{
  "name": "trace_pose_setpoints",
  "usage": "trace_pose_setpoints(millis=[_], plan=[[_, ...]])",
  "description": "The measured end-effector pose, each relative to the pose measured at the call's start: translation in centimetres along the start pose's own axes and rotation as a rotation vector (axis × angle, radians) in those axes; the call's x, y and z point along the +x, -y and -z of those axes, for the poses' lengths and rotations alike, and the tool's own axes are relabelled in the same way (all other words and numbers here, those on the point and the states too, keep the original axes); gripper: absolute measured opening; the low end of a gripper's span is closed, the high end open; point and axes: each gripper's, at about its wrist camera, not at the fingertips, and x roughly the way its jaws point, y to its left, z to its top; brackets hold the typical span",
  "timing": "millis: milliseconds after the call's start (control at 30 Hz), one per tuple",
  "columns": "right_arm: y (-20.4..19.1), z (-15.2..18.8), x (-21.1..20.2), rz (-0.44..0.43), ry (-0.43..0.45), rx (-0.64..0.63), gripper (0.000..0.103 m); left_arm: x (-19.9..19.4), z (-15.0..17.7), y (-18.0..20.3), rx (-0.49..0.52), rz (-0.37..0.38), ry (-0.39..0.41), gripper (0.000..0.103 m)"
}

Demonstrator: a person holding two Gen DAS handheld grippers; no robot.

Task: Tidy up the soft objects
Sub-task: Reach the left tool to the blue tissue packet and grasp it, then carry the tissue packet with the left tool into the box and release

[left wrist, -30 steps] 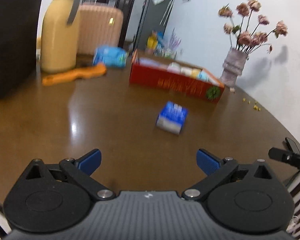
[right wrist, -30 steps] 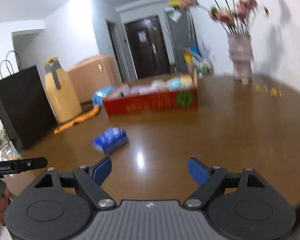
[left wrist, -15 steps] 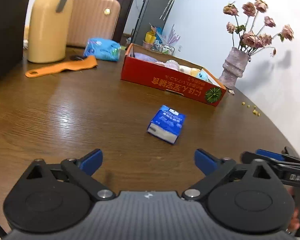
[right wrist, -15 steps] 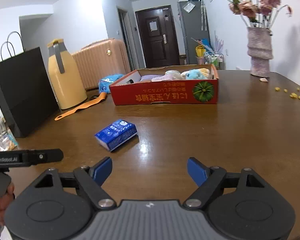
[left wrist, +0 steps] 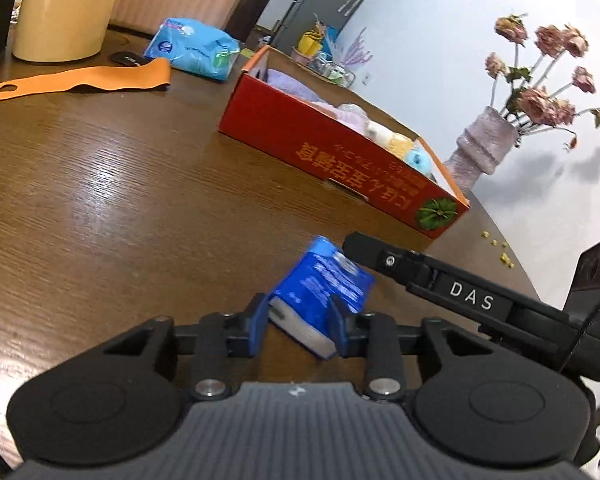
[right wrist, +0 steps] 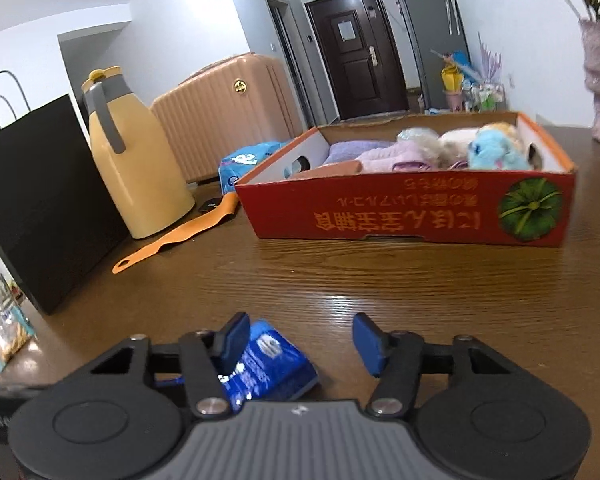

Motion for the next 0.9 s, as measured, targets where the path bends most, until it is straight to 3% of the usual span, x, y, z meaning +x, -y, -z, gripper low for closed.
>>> trace_pose_setpoints(millis=[100,200,333,467,633,700,800,833,900], plan=[[0.3,0.9,0.1,-0.041,-0.035,0.035,0.027,0.6,-0.5,-0.5,-0.022,0.005,-0.002,0.028],[0.2,2.4,-2.0,-0.053,-0.049,0.09,0.025,0.6,-0.5,-0.5,-0.025,0.028,-0.02,0.027],[-0.4,5.4,-5.9,-0.003,-0.037,0.148,0.025,-0.2,0.5,0.9,0.022,0.081,-0.062,0.027],[-0.4,8.5,-10.1,0.03,-0.013,0.254,0.015,-1.8,2.1,2.0,0.033,0.136,-0.116,0.027],[-0.1,10.8,-13.1,0.03,-0.008,0.335,0.012,-3.2,4.3,2.6,0.034,0.145,-0.161,0.027],[0.0,10.9,-13.5,0.038,0.004,0.347,0.016,-3.5,4.8,2.6,0.031,0.141,-0.16,0.028],[0.0,10.7,-13.9,0.062,0.019,0.315,0.017,-4.7,5.1,3.0,0.07,0.133,-0.13,0.041],[0.1,10.7,-13.8,0.061,0.019,0.311,0.019,-5.1,5.2,3.1,0.081,0.13,-0.117,0.05],[0.3,10.5,-13.4,0.053,0.018,0.314,0.021,-5.4,5.3,3.4,0.105,0.119,-0.102,0.052]])
